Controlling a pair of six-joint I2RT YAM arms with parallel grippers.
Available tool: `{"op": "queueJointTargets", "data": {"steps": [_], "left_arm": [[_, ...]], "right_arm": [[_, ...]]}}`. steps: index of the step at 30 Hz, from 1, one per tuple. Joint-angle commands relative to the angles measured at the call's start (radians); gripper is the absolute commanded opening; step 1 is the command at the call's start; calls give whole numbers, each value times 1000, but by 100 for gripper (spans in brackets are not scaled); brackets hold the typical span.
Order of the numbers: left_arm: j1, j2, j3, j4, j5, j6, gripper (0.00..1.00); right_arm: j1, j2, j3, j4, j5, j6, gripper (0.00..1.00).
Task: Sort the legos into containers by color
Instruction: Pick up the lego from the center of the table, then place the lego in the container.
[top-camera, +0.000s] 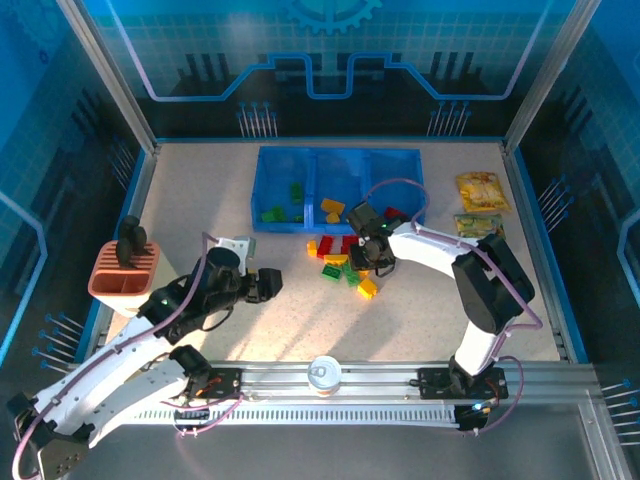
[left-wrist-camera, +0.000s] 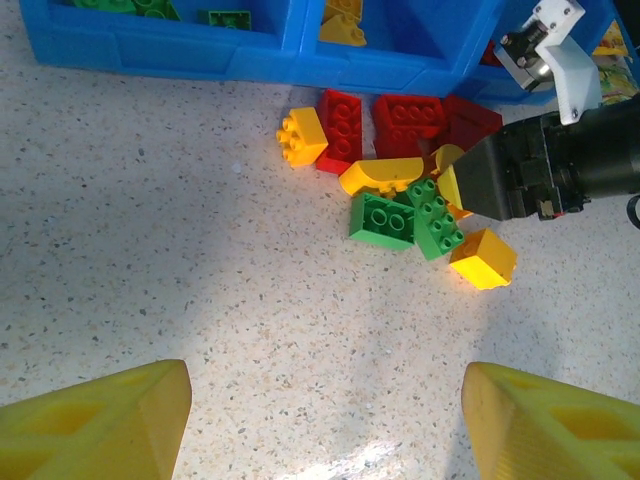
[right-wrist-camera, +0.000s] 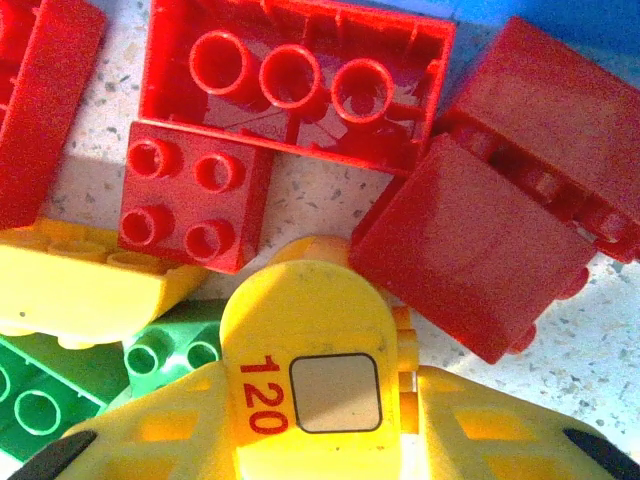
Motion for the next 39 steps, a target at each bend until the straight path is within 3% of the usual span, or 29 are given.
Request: {"op": "queueJointTargets", "data": {"steps": [1, 5, 8, 14, 17, 23, 26, 29, 32, 39], "left_arm": [[-7, -20, -2, -19, -26, -6, 73], [-7, -9, 6, -5, -19, -1, 73], [-7, 20, 24, -12, -2, -2, 73], [-38, 47, 39, -34, 8, -28, 73], [-61, 73, 57, -84, 2, -39, 73], [-96, 43, 31, -94, 4, -78, 73], [-109, 48, 29, -91, 2, -82, 73], [-120, 72, 39, -86, 0, -74, 73], [-141, 116, 63, -77, -1, -61, 73], [-188, 204, 112, -28, -19, -52, 73]], "right_arm": [[35, -81, 25, -78, 66, 2, 37], [30, -134, 119, -127, 93, -36, 38], [9, -90, 238, -158, 82, -75, 39], [-53, 168, 541, -232, 15, -138, 38], [-69, 297, 693, -298, 42, -157, 38], [-74, 413, 868, -369, 45, -167, 40], [-65, 390, 861, -361, 48, -159, 51], [-53, 324, 815, -336, 52, -158, 73], [-41, 234, 760, -318, 70, -159, 79], [-8, -49, 493, -245, 66, -147, 79]]}}
